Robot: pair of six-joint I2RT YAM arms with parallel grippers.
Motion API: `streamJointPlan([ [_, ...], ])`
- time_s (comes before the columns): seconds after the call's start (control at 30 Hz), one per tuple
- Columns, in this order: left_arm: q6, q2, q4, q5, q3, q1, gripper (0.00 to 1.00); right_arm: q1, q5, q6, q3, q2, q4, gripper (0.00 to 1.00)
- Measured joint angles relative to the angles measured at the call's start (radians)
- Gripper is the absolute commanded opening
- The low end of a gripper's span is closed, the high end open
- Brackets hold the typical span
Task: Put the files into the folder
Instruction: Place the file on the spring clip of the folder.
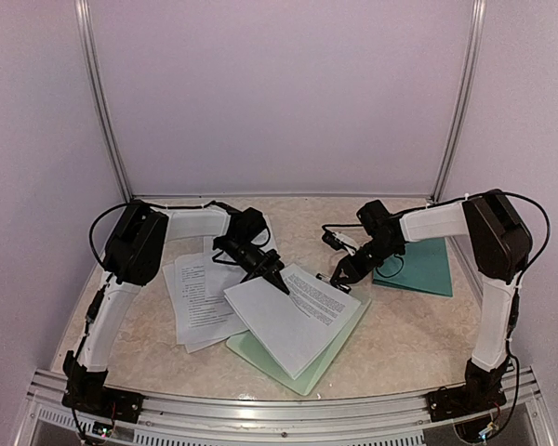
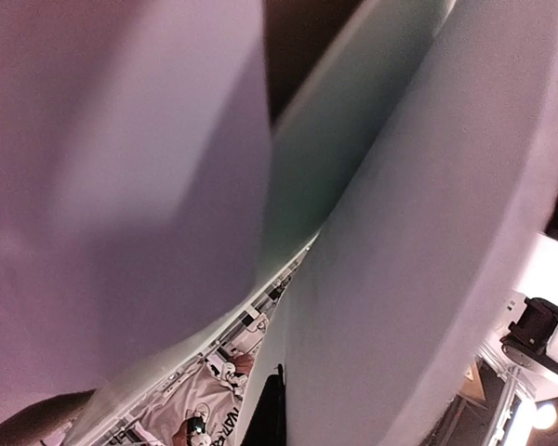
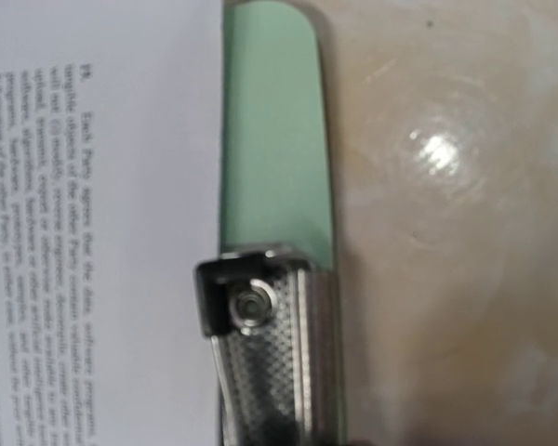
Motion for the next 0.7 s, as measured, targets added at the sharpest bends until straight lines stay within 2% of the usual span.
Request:
streamJointPlan([
  [0.33, -0.08, 0.0, 0.03, 0.041, 0.016, 0.003, 0.0, 0.003, 0.0, 0.0, 0.0, 0.0, 0.0, 0.0],
  [0.7, -0.154, 0.0, 0.16, 0.055, -0.031, 0.007, 0.0, 0.005, 0.002, 0.0, 0.0, 0.0, 0.0, 0.0],
])
